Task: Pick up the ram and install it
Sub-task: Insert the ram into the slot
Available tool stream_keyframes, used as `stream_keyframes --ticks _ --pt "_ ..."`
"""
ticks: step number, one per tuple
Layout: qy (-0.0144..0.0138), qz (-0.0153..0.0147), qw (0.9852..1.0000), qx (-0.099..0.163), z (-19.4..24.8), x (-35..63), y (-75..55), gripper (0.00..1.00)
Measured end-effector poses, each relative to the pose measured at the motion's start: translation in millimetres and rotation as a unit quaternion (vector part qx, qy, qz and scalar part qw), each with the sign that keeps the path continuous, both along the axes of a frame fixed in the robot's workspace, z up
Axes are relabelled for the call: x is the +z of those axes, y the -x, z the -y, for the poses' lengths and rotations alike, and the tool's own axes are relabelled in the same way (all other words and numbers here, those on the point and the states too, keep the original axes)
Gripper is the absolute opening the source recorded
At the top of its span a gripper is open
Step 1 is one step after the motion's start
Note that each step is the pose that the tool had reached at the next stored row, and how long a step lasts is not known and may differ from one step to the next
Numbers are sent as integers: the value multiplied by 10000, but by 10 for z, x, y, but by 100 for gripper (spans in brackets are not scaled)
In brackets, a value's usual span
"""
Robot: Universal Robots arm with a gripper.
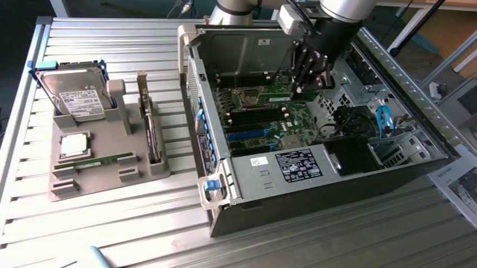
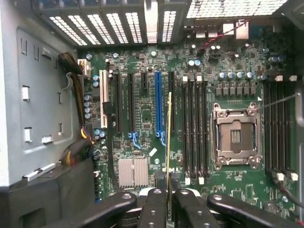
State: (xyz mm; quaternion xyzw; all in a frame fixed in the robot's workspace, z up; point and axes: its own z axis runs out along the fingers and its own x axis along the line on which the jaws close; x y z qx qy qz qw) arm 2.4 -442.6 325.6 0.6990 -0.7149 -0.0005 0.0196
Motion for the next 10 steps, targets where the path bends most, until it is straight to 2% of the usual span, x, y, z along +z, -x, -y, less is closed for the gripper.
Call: stream_keyframes --ticks 4,10 --pt "0 0 10000 9 -39 -100 22 13" --pt "-1 6 10000 65 -93 -228 136 13"
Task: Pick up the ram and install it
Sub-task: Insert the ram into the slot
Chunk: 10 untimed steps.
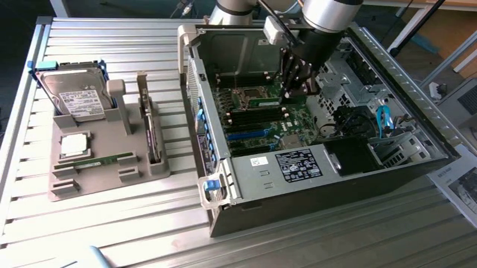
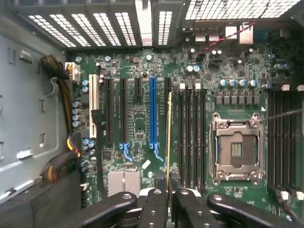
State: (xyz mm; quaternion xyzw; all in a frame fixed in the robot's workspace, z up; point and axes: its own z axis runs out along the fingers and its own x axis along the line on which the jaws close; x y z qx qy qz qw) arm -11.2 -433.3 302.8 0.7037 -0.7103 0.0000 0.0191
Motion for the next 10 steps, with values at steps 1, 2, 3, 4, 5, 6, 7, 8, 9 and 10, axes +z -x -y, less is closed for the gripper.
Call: stream_keyframes --ticks 1,2,3,4,5,6,7,8,9,10 --pt "0 1 10000 61 -2 -24 4 13" --pt "0 1 9999 159 -2 -48 5 13" --pt "0 1 9997 234 -5 -77 7 13" --pt "0 1 9997 245 -12 -103 9 13" --pt "0 1 9997 245 -16 -122 14 13" --pt "0 1 9997 245 -25 -139 21 13" --pt "1 1 9997 245 -38 -157 30 13" --pt "0 1 9997 245 -53 -179 44 13" --pt "0 1 9997 245 -83 -218 56 13" --pt "0 1 9997 245 -101 -249 57 13"
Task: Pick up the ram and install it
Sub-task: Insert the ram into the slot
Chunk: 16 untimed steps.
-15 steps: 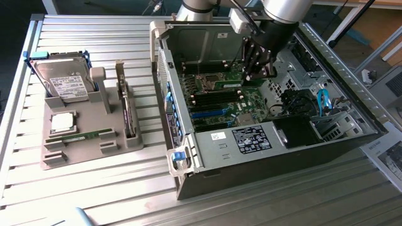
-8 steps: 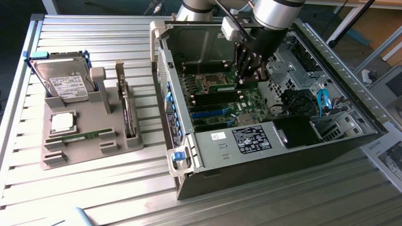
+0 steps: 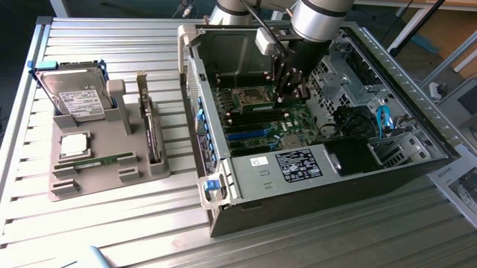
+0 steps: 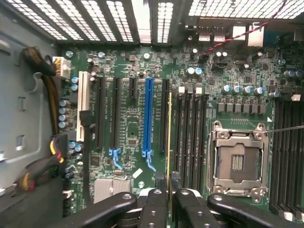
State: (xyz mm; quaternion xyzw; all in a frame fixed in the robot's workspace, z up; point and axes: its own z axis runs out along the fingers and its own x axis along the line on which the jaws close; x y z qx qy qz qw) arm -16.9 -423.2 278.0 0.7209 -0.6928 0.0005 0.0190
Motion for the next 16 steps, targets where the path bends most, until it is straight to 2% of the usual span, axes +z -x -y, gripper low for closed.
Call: stream_keyframes --ticks 9,16 --pt "1 0 9999 -143 -102 -218 0 13" --pt "0 0 9999 -161 -137 -369 33 13"
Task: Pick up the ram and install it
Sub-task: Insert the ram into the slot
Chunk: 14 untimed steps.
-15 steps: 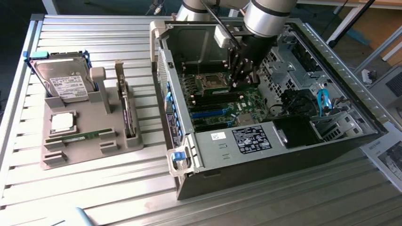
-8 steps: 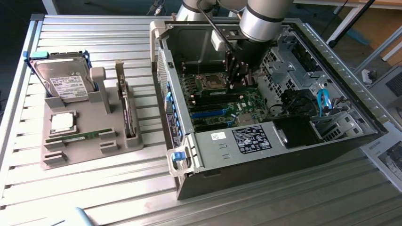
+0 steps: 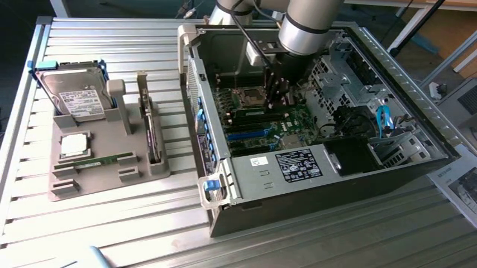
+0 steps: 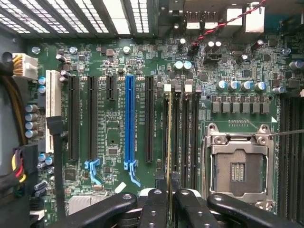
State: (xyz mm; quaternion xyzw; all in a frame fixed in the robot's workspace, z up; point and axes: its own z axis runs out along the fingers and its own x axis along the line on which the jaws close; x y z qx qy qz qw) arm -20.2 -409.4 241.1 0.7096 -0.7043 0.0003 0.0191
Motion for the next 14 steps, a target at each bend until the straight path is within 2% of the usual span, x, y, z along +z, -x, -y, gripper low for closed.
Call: stream_keyframes --ticks 14 --pt "1 0 10000 -1 -18 -77 5 13"
